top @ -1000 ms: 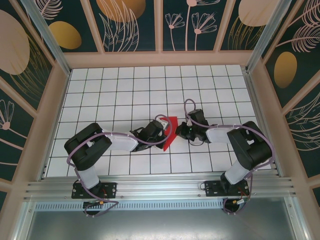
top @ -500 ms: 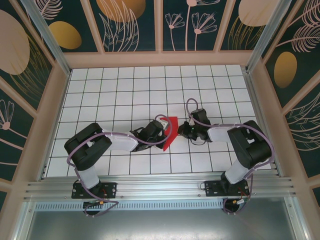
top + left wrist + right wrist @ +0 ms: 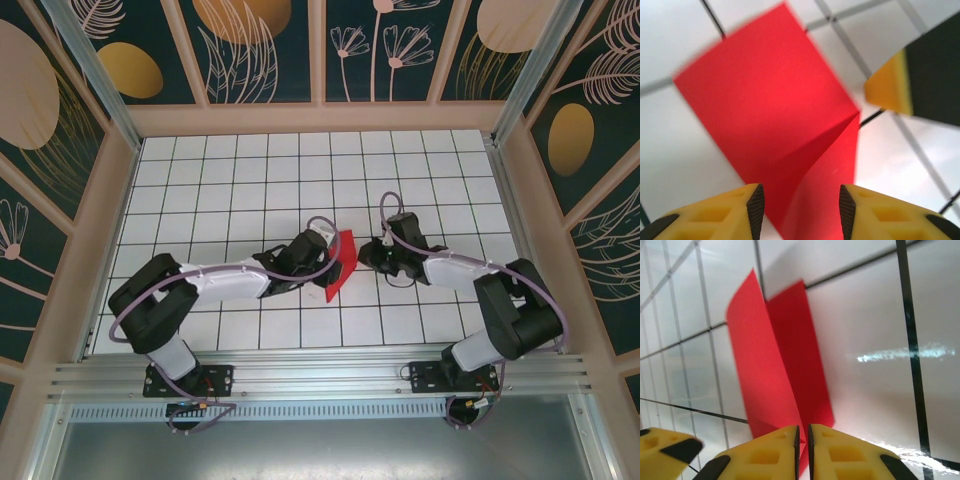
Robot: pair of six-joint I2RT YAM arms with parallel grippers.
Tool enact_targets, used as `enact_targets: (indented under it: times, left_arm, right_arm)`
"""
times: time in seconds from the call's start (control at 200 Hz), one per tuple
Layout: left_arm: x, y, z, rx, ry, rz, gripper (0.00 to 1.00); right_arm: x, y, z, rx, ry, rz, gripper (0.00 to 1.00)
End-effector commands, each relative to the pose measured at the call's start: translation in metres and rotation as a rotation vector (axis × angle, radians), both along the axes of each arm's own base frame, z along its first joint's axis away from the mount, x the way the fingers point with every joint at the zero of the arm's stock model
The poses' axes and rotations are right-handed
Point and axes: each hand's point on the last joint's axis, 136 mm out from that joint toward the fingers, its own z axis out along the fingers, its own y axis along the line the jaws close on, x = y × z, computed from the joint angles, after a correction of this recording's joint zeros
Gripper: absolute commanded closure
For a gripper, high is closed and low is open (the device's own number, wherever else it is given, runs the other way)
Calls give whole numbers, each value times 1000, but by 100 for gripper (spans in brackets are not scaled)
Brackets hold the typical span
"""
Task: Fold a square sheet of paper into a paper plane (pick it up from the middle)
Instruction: Third fold the triangle at the center of the table.
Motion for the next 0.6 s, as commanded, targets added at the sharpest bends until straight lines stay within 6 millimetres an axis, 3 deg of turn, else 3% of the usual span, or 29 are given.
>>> enact_targets:
  times: [0.0, 0.11, 0.205, 0.33, 0.595]
  left_arm:
    - [9, 5, 40, -24, -42, 63, 55]
    - [5, 0, 57, -90, -35, 51, 68]
    - [-2, -7, 60, -152, -2, 24, 80]
    - [-8, -12, 47, -176, 51, 20, 90]
    - [-15, -22, 17, -189, 138, -1, 98]
  right_arm:
    - [-2, -10, 16, -38, -43, -17, 81]
    - [-10, -16, 19, -24, -52, -42, 78]
    - [-18, -19, 19, 0, -56, -57, 73]
    - [-26, -16, 19, 36, -50, -40, 67]
    - [-34, -9, 13, 53, -26, -2, 58]
